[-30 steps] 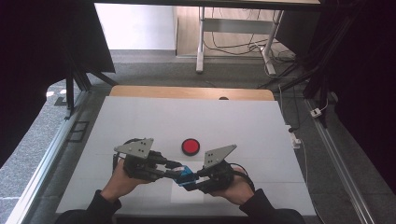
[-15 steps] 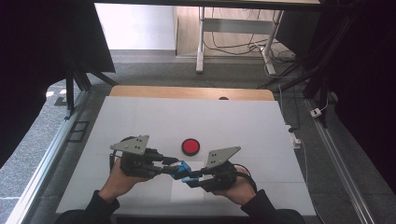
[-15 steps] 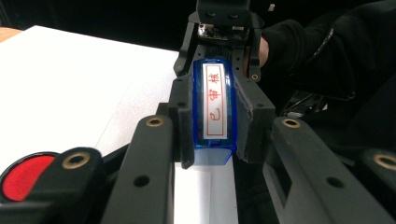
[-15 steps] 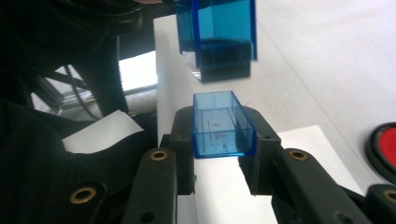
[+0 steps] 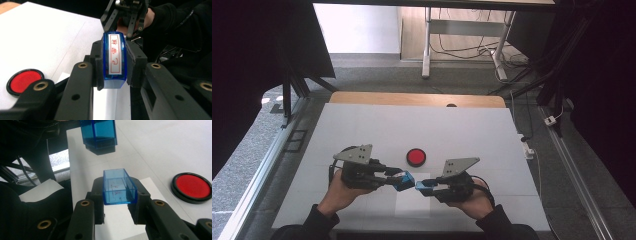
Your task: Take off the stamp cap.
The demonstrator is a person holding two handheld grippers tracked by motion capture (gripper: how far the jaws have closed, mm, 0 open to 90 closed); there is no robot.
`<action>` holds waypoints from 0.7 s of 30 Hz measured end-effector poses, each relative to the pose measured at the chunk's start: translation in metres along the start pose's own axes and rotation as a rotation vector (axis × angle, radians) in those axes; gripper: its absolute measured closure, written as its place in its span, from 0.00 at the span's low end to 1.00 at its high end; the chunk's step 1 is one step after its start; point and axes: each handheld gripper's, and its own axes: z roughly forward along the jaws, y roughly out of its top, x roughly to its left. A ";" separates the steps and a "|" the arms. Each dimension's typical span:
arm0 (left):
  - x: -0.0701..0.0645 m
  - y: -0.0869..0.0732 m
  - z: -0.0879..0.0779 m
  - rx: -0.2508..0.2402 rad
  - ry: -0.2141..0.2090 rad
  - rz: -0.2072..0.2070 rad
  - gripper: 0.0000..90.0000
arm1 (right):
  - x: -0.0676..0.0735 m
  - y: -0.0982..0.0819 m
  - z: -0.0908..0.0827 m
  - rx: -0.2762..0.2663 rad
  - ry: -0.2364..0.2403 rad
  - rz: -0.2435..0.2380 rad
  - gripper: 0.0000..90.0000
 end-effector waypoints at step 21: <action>0.004 -0.002 0.003 0.069 0.084 -0.044 0.79 | -0.003 -0.016 -0.040 -0.050 -0.161 0.073 0.77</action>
